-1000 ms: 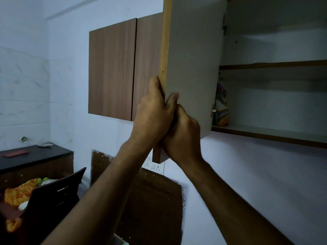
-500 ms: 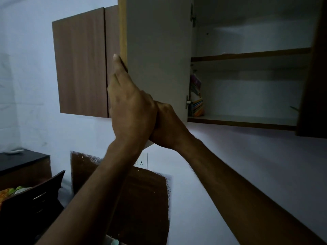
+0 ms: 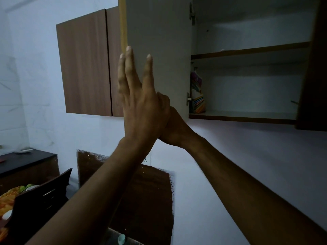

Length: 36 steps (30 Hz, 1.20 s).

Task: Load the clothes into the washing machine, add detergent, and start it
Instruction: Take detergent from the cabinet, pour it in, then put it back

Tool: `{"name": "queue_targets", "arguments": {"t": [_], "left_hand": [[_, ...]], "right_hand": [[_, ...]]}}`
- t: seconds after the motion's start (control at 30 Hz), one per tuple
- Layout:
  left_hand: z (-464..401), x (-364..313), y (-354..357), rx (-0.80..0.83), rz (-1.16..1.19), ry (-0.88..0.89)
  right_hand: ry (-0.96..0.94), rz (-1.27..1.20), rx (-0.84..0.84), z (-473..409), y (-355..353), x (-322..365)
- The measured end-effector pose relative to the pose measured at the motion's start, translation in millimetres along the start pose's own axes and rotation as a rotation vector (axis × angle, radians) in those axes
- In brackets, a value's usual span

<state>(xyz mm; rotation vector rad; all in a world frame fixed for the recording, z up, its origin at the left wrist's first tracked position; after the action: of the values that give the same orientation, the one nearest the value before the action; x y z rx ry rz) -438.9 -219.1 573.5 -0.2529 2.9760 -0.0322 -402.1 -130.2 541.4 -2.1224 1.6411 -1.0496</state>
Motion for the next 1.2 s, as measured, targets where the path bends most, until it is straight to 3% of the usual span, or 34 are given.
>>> {"name": "queue_targets", "arguments": {"t": [0.1,0.17,0.27,0.33,0.53,0.73,0.93,1.2], "left_hand": [[3.8,-14.7,7.3,0.045,0.084,0.165],[8.8,-22.9,18.3,0.123,0.183,0.289],[14.2,-37.5,39.3,0.209,0.232,0.373],[16.3,-45.7,55.6,0.258,0.296,0.315],[33.1,-61.8,113.9,0.447,0.544,-0.075],[35.0,-71.6,188.1,0.568,0.585,-0.161],[29.5,-58.4,262.8,0.558,0.817,-0.415],[32.8,-22.3,415.6,0.609,0.892,-0.575]], "right_hand": [[-0.047,0.091,-0.058,6.9,-13.0,-2.4],[-0.094,0.285,-0.07,11.3,-23.7,-5.2],[-0.065,0.43,-0.093,17.7,-45.8,-19.8],[0.015,0.37,-0.192,22.3,-68.1,-34.3],[0.257,0.357,-0.358,46.9,-120.3,-90.2],[0.397,0.31,-0.367,40.6,-140.1,-145.5],[0.419,0.269,-0.386,0.8,-159.2,-190.1],[0.623,0.102,-0.376,-43.2,-162.4,-270.5]]}}
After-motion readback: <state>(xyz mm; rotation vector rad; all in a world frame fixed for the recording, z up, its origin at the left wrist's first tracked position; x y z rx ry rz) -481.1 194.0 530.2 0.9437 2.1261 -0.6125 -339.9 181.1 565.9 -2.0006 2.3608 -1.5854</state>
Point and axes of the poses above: each hand's wrist, its own z-axis away from the middle knuckle, its own y-axis out of the palm, x = y × z, the point moved 5 cm from there along -z, towards the middle knuckle, and after that the axes turned 1 degree about x, right-handed, at the moved point
